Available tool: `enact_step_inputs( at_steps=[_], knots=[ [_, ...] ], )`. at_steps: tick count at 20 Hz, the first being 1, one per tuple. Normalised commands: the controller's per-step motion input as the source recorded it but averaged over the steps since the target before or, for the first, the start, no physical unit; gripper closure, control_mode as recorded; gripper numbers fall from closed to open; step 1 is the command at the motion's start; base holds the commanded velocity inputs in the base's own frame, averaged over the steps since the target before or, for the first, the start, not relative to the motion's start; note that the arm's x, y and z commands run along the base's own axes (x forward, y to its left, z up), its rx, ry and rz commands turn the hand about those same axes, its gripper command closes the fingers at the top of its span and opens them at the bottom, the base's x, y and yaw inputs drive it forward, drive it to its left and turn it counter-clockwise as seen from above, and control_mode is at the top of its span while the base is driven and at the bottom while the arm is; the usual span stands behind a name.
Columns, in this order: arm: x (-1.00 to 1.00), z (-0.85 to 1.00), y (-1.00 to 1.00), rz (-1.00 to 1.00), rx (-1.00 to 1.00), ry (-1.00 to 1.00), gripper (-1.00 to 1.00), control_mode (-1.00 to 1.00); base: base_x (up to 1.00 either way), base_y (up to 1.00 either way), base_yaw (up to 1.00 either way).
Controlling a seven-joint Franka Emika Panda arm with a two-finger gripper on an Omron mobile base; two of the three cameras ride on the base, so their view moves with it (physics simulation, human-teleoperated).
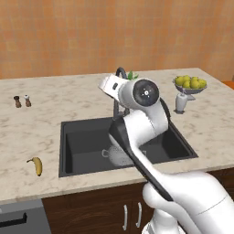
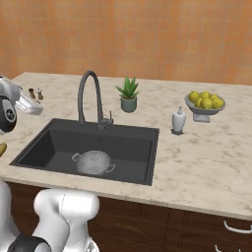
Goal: Put the colander in the sink, put the banana in the colander, and turn on the sink faucet and pour water over the colander.
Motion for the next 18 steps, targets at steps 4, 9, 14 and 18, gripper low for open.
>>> enact_step_inputs(
  at_steps=[4,9,14,18],
  knots=[
    [0.01,0.16,0.96,-0.31,0.3,0.1,-1.0,-1.0,0.0,0.0,0.0],
    [0.07,0.0,0.52,-0.26,0.59,0.22,-1.0,-1.0,0.0,0.0,0.0],
    [0.0,-0.23,0.02,-0.1,0.81,0.11,-1.0,-1.0,0.0,0.0,0.0],
    [0.0,-0.85,0.0,-0.11,0.75,0.0,-1.0,-1.0,0.0,0.0,0.0]
  ],
)
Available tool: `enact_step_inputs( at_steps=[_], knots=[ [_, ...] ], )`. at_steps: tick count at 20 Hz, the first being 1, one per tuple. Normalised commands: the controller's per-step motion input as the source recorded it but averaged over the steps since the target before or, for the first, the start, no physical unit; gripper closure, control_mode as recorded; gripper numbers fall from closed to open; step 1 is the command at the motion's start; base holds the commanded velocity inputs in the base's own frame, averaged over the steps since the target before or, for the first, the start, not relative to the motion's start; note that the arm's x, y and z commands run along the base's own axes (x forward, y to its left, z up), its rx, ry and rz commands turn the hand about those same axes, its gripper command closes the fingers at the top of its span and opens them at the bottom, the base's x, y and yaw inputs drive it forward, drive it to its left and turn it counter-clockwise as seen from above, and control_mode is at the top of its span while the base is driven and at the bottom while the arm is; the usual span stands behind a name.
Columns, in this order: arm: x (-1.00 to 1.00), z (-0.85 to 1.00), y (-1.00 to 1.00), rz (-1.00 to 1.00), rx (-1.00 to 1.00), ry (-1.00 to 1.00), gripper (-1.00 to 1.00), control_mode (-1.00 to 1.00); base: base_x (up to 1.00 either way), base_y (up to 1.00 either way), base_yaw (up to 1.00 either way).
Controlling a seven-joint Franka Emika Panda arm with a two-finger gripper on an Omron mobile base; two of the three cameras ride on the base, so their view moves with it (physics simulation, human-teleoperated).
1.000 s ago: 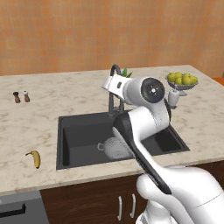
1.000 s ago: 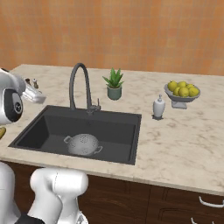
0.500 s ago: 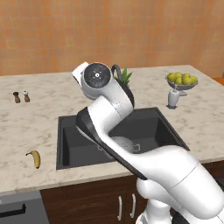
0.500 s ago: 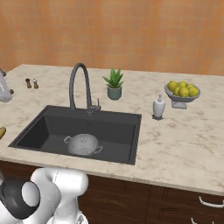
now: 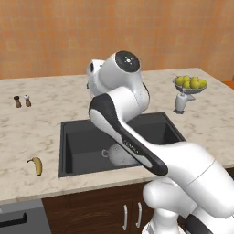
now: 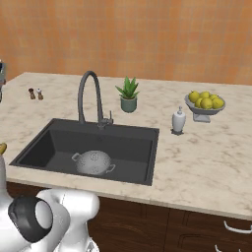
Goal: Put the colander in the sink, put the banana in the colander, and turn on the sink faucet and pour water over the colander.
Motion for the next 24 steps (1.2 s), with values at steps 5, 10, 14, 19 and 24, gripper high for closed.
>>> enact_step_inputs(
  at_steps=[5,10,14,19,24],
  knots=[
    [0.33,-0.85,0.19,-0.28,0.57,0.09,-1.0,-1.0,0.0,0.0,0.0],
    [0.4,-0.23,0.64,-0.49,0.26,0.34,-1.0,-1.0,0.0,0.0,0.0],
    [0.11,-0.01,0.51,-0.55,0.2,0.44,-1.0,-1.0,0.0,0.0,0.0],
    [0.0,-0.09,0.26,-0.46,0.24,0.49,-1.0,-1.0,0.0,0.0,0.0],
    [0.0,-0.62,0.07,-0.27,0.21,0.46,-1.0,-1.0,0.0,0.0,0.0]
  ],
)
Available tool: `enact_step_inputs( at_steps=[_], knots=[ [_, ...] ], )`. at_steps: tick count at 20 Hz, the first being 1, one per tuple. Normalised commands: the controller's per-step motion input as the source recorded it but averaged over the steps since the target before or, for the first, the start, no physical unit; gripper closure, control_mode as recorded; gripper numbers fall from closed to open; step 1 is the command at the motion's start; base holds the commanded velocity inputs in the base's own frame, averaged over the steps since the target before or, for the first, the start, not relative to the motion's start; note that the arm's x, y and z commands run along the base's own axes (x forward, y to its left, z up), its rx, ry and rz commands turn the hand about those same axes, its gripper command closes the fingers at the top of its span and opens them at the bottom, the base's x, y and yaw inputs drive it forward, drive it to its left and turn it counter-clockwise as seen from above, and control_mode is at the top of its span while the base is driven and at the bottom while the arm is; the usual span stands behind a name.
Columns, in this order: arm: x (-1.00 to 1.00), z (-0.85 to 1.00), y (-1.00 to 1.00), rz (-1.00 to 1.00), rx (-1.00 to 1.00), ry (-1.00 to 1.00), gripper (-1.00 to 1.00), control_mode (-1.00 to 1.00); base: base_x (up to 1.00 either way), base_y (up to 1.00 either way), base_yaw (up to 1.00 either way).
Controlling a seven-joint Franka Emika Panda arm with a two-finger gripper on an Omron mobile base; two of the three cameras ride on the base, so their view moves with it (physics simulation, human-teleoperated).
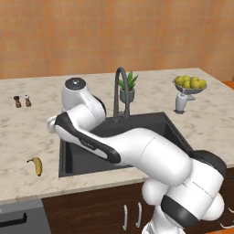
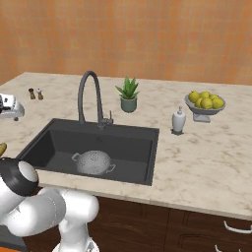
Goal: Put the colander in the sink, put the banana in the colander, and turn on the sink faucet and pour water over the colander.
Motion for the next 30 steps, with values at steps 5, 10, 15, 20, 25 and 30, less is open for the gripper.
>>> enact_step_inputs(
  at_steps=[5,10,15,20,25,30],
  knots=[
    [0.0,-0.69,0.19,-0.2,0.18,0.14,-1.0,-1.0,0.0,0.0,0.0],
    [0.0,-0.47,0.34,-0.15,0.09,0.03,-1.0,-1.0,0.0,0.0,0.0],
    [0.0,-0.43,0.41,-0.19,0.0,0.09,-1.0,-1.0,0.0,0.0,0.0],
    [0.0,-0.38,0.42,-0.18,0.02,0.12,-1.0,-1.0,0.0,0.0,0.0],
    [0.0,-0.35,0.43,-0.17,0.02,0.13,-1.0,-1.0,0.0,0.0,0.0],
    [0.0,-0.33,0.31,-0.15,0.0,0.07,-1.0,-1.0,0.0,0.0,0.0]
  ],
)
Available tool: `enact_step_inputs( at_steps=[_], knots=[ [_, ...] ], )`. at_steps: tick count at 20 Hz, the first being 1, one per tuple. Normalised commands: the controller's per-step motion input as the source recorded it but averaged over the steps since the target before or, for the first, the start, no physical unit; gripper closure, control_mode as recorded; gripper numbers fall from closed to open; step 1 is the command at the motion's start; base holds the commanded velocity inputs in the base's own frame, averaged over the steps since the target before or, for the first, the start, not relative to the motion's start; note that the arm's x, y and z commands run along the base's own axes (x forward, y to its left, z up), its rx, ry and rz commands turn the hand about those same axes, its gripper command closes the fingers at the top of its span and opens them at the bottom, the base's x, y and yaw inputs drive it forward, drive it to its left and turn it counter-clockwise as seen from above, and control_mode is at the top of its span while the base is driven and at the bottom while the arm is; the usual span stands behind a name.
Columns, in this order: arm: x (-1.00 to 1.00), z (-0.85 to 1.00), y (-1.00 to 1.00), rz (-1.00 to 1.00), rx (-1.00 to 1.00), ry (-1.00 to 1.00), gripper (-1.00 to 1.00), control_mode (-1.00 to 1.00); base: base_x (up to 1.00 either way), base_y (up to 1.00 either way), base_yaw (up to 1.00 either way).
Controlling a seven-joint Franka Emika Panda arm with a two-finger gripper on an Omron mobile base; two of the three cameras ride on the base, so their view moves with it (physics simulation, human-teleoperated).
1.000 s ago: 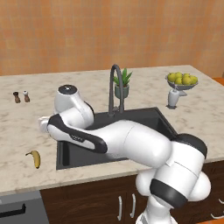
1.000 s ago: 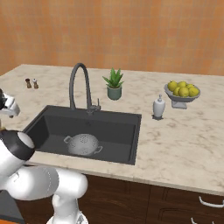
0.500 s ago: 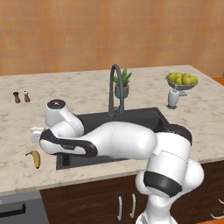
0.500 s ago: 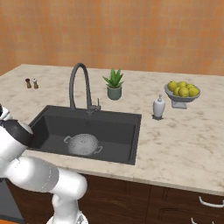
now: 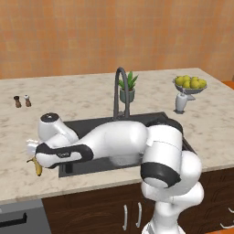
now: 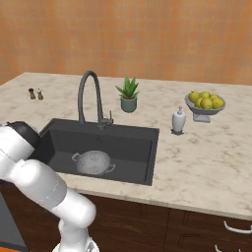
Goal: Put the colander in the sink, put the banana in the colander, and turn on the sink faucet and pour water over the colander.
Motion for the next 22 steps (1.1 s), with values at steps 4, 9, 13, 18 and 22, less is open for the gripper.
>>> enact_step_inputs(
  at_steps=[4,9,13,18,22],
  knots=[
    [0.02,-0.24,0.2,-0.11,0.0,0.0,-1.0,-1.0,0.0,0.0,0.0],
    [0.17,-0.2,0.13,-0.07,0.0,0.0,-1.0,-1.0,0.0,0.0,0.0],
    [0.31,-0.26,0.01,-0.01,-0.01,0.04,-1.0,-1.0,0.0,0.0,0.0],
    [0.18,-0.37,0.11,0.0,-0.03,0.04,-1.0,-1.0,0.0,0.0,0.0],
    [0.18,-0.3,0.26,0.03,-0.02,0.0,-1.0,-1.0,0.0,0.0,0.0]
  ],
)
